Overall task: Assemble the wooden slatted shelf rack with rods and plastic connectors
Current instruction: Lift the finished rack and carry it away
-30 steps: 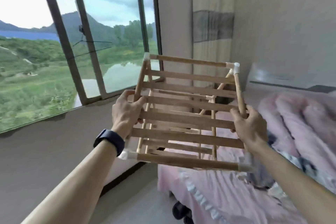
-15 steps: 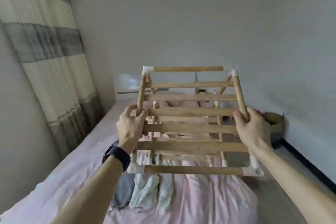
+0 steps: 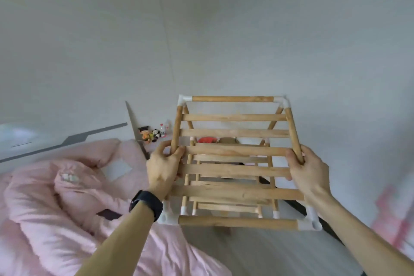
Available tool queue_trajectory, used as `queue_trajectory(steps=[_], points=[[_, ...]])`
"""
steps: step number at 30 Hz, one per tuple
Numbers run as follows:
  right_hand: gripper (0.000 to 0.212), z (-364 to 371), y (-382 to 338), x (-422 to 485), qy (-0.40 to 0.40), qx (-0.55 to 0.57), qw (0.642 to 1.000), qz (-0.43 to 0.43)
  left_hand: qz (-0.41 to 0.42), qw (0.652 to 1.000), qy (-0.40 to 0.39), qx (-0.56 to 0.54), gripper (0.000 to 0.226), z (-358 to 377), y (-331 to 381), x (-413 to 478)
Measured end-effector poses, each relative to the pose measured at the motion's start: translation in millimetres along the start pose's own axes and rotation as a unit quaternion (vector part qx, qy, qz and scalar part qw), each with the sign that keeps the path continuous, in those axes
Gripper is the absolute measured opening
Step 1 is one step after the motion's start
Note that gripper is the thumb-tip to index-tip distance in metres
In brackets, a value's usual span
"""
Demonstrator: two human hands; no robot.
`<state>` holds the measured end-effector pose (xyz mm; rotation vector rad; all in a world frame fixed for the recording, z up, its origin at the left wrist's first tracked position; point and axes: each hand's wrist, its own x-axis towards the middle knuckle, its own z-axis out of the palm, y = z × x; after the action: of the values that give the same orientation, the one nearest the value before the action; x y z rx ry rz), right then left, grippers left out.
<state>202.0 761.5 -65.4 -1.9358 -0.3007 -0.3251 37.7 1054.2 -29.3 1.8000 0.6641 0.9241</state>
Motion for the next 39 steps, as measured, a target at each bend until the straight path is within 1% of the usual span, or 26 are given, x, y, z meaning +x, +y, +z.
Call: queue_trajectory(steps=[3,7,10,13,15,17,20,25,28,30,34,35,37,39], points=[[0.018,5.4,32.6,42.7,0.034,-0.018,0.999,0.027,-0.01,0.999,-0.042,-0.012,0.012,64.4,-11.3,47.7],[0.009,6.3,79.2,94.6,0.063,-0.038,0.995,0.072,-0.024,0.994,-0.11,-0.003,0.018,152.0,-26.0,99.5],[0.012,10.0,121.1,133.4,0.074,-0.057,0.99,0.103,-0.046,0.984,-0.17,0.023,0.02,218.6,-44.5,133.2],[0.018,17.6,178.2,169.3,0.071,-0.087,0.983,0.142,-0.084,0.965,-0.241,0.059,0.026,291.4,-73.2,162.8],[0.022,25.3,220.3,195.8,0.067,-0.102,0.979,0.162,-0.122,0.945,-0.293,0.079,0.03,339.4,-95.3,181.2],[0.025,33.6,262.8,221.5,0.059,-0.11,0.974,0.191,-0.171,0.918,-0.343,0.098,0.028,390.7,-118.1,200.1],[0.027,46.5,321.7,258.7,0.058,-0.11,0.965,0.232,-0.228,0.881,-0.396,0.126,0.027,463.4,-138.7,225.6],[0.023,64.6,396.2,312.5,0.054,-0.098,0.946,0.304,-0.311,0.829,-0.442,0.146,0.026,568.8,-167.7,264.7],[0.015,76.8,432.0,347.5,0.064,-0.099,0.94,0.321,-0.349,0.811,-0.445,0.15,0.022,625.2,-190.6,289.7],[0.013,89.2,452.9,372.7,0.06,-0.087,0.931,0.349,-0.379,0.797,-0.443,0.157,0.019,660.8,-209.1,309.6],[0.002,117.1,500.9,427.2,0.067,-0.056,0.91,0.404,-0.393,0.758,-0.484,0.192,0.017,744.2,-256.8,359.5],[0.004,122.4,512.3,443.1,0.065,-0.05,0.903,0.422,-0.391,0.748,-0.497,0.201,0.017,766.9,-267.5,372.1],[0.015,130.6,532.7,467.8,0.071,-0.022,0.868,0.492,-0.39,0.72,-0.529,0.223,0.018,807.4,-285.6,393.4],[0.022,136.8,555.9,486.4,0.073,0.017,0.835,0.545,-0.394,0.697,-0.554,0.229,0.021,843.2,-301.7,410.2]])
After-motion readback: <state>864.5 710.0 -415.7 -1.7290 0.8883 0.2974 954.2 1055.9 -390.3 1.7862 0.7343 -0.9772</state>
